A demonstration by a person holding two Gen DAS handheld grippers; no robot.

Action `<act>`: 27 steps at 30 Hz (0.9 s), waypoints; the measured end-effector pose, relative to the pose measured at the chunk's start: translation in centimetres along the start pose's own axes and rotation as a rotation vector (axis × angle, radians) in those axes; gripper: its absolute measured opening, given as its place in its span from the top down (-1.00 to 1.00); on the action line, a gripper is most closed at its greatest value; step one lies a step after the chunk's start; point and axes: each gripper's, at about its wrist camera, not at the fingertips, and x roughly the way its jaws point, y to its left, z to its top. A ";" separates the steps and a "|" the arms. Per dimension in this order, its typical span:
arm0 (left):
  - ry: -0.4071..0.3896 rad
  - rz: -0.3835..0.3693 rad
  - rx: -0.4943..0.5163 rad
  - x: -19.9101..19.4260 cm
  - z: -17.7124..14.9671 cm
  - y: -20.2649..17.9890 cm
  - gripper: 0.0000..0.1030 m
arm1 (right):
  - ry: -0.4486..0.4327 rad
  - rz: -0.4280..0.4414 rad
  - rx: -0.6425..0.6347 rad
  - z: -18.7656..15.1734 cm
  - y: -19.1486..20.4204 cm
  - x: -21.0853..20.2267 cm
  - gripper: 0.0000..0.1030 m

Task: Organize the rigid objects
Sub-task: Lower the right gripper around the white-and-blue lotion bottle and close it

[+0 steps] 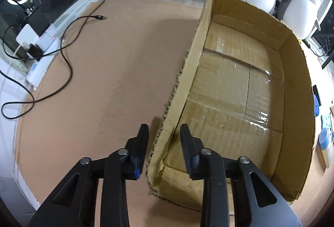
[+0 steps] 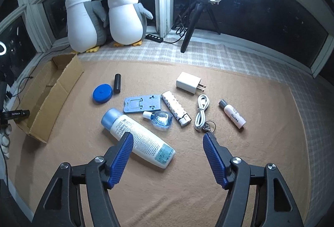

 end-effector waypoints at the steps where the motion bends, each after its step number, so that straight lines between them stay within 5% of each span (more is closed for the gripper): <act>1: 0.003 -0.004 0.001 0.1 -0.1 0.0 0.54 | 0.005 0.002 -0.017 0.1 0.3 0.3 -0.27; 27: -0.007 0.005 0.025 0.3 -0.1 0.1 0.55 | 0.221 0.102 -0.418 1.5 6.4 8.9 -0.27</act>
